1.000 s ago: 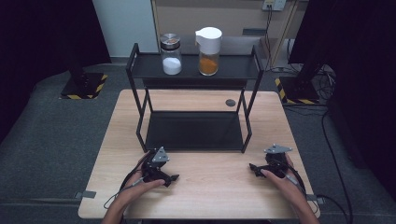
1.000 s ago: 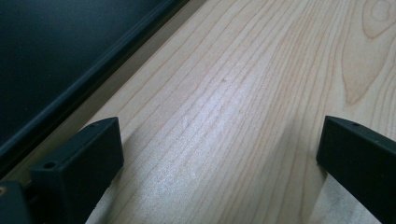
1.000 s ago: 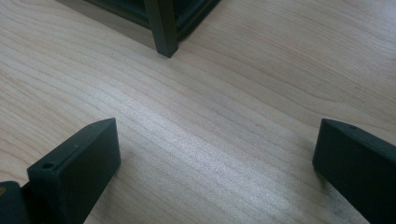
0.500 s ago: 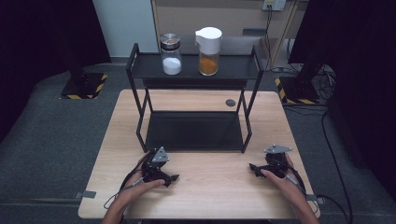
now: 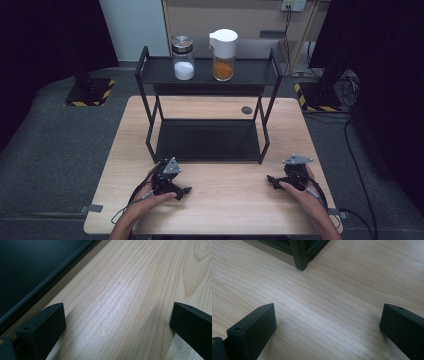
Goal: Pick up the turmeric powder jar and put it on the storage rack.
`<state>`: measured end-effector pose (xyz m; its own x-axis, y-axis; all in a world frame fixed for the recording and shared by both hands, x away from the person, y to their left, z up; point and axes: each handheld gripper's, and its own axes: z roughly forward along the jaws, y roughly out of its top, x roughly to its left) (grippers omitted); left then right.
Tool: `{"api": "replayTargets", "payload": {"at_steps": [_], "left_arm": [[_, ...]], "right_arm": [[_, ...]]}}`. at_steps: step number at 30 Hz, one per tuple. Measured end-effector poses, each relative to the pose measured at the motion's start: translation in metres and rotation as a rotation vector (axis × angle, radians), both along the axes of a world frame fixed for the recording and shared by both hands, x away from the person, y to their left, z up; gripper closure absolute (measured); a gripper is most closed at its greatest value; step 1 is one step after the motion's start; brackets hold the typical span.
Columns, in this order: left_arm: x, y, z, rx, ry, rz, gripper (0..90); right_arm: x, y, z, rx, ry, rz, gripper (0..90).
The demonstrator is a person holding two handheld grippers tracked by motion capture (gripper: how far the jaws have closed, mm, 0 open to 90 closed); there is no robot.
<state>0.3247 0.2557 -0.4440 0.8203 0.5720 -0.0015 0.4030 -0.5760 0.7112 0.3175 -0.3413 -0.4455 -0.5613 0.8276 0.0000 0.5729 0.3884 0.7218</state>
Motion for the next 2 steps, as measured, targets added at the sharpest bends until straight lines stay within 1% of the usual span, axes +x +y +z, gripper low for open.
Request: {"api": "replayTargets", "payload": {"at_steps": [2], "left_arm": [[0.0000,0.0000,0.0000,0.000,0.000,0.000,0.0]], "right_arm": [[0.0000,0.0001,0.0001,0.000,0.001,-0.001,1.6]]}}
